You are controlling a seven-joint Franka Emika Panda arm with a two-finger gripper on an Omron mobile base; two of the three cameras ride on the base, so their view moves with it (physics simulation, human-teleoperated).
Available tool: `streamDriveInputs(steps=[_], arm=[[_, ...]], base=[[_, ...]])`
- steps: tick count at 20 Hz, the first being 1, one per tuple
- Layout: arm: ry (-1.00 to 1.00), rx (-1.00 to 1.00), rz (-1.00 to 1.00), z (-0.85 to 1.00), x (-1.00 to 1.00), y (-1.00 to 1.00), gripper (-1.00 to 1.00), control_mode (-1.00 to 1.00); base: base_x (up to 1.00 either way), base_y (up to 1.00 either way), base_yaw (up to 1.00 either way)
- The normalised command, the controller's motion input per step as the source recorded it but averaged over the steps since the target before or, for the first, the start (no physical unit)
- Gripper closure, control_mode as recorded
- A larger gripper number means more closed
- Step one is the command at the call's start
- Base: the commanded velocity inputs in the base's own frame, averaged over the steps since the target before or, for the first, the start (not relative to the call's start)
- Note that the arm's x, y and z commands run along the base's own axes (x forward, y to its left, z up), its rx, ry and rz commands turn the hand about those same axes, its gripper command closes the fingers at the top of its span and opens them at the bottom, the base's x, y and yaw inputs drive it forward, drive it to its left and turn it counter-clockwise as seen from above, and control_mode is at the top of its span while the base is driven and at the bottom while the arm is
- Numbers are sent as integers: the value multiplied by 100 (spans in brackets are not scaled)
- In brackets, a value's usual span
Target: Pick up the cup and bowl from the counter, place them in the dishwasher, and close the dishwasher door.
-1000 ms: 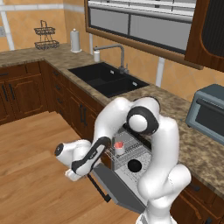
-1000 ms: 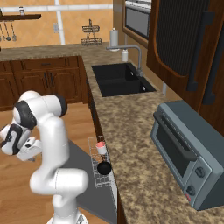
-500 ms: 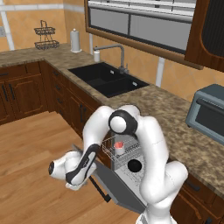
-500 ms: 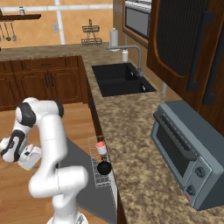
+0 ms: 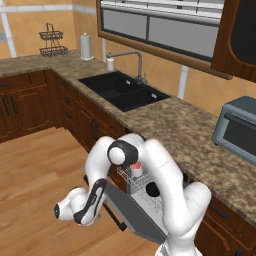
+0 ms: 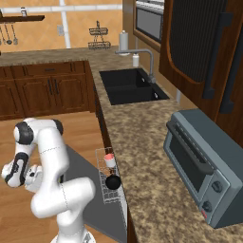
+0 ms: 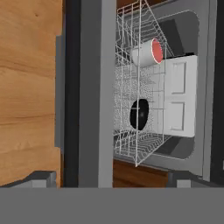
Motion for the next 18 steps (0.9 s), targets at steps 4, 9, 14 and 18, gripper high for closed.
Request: streamDriveInputs(steps=[4, 9, 14, 18], arm=[[0, -7, 16, -53, 44, -2, -100, -100], [0, -3, 15, -45, 58, 0, -100, -100], [2, -7, 12, -79, 40, 0, -100, -100], [7, -11, 11, -93, 52, 0, -100, -100]], base=[[0, 0, 0], [0, 0, 0], [0, 0, 0], [0, 0, 0]])
